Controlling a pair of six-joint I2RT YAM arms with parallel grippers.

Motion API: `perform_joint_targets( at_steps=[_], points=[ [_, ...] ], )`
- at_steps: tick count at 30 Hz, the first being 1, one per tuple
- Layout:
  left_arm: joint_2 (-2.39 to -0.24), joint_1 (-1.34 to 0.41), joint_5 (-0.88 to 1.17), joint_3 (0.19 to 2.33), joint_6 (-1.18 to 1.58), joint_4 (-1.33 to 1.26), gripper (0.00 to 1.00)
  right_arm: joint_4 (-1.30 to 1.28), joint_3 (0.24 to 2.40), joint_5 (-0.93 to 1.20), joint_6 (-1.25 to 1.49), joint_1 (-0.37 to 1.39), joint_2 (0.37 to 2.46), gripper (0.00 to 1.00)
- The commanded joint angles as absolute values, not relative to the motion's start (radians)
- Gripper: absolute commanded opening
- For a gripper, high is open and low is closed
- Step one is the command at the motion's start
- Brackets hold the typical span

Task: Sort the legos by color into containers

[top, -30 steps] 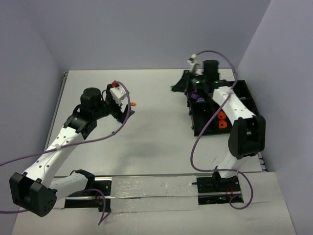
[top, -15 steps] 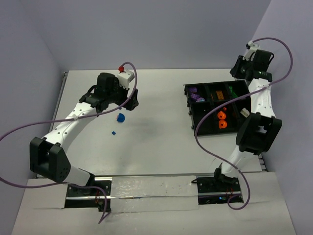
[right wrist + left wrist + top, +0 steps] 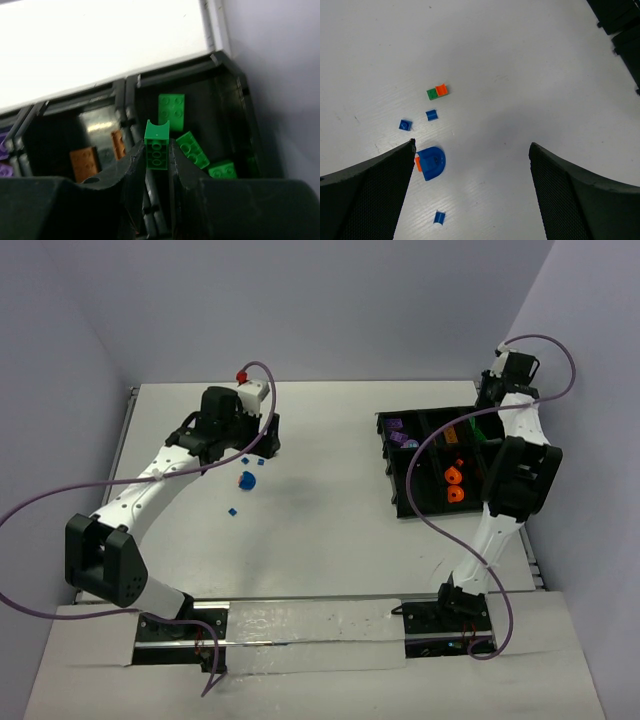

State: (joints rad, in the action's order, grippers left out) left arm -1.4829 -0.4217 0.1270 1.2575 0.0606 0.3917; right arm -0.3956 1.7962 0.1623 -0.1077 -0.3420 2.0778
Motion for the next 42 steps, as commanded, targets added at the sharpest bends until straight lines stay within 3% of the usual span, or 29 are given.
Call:
perform_joint_targets(
  at_steps=[1, 9, 13, 16, 22, 31, 34, 40, 42],
  points=[
    [-1.492, -0.419, 0.080, 1.289, 0.048, 0.350, 0.99, -0.336, 1.890, 0.107, -0.123, -0.350, 2.109, 0.19],
    [-1.509, -0.419, 0.077, 1.295, 0.028, 0.353, 0.99, -0.341, 1.932, 0.055, -0.127, -0.353, 2.172, 0.31],
    [-1.516, -0.419, 0.072, 1.295, 0.019, 0.347, 0.99, -0.338, 1.911, 0.054, -0.127, -0.356, 2.162, 0.44],
    [-1.522, -0.419, 0.072, 1.295, 0.015, 0.344, 0.99, -0.334, 1.891, 0.054, -0.129, -0.356, 2.146, 0.59],
    [-1.543, -0.416, 0.051, 1.296, -0.011, 0.333, 0.99, -0.348, 1.868, 0.093, -0.114, -0.356, 2.099, 0.64],
    [-1.702, -0.407, -0.060, 1.340, 0.019, 0.253, 0.96, -0.344, 1.747, 0.194, -0.071, -0.311, 1.853, 0.85],
    [-1.736, -0.405, 0.010, 1.337, -0.074, 0.198, 0.93, -0.341, 1.711, 0.219, -0.061, -0.294, 1.798, 0.91],
    [-1.880, -0.338, 0.381, 1.415, -0.417, 0.215, 0.80, -0.379, 1.647, 0.312, -0.043, -0.256, 1.715, 0.94],
    [-1.946, -0.287, 0.548, 1.543, -0.505, 0.329, 0.77, -0.389, 1.639, 0.336, -0.044, -0.246, 1.700, 0.94]
  ],
)
